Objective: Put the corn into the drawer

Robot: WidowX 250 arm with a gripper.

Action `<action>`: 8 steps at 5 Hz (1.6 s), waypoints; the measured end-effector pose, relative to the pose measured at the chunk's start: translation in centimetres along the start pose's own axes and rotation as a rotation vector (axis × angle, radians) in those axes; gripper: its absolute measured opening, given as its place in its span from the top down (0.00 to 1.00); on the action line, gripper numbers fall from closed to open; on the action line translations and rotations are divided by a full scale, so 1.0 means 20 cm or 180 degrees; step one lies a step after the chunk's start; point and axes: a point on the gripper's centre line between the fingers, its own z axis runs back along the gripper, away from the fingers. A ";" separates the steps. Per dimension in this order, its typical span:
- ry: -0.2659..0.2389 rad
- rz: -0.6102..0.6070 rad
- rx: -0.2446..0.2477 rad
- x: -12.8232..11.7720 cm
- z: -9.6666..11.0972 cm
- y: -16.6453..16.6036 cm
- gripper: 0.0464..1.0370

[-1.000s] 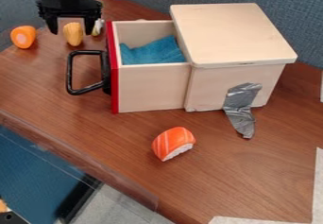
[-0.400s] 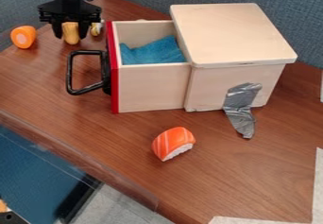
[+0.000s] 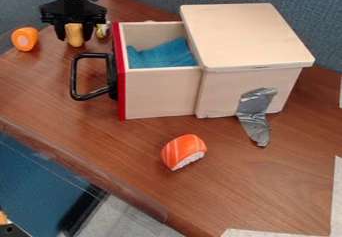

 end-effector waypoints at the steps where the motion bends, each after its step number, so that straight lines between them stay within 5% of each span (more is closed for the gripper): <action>1: -0.0061 -0.0142 0.0002 0.02 0.12 -0.02 0.45; 3: -0.0331 -0.0524 -0.0472 0.09 0.51 -0.18 0.45; 5: -0.0487 -0.1142 -0.0851 -0.13 0.79 -0.35 0.45; 7: -0.0469 -0.1433 -0.0902 -0.34 0.82 -0.46 0.45; 8: -0.0336 -0.1449 -0.0806 -0.38 0.70 -0.49 0.45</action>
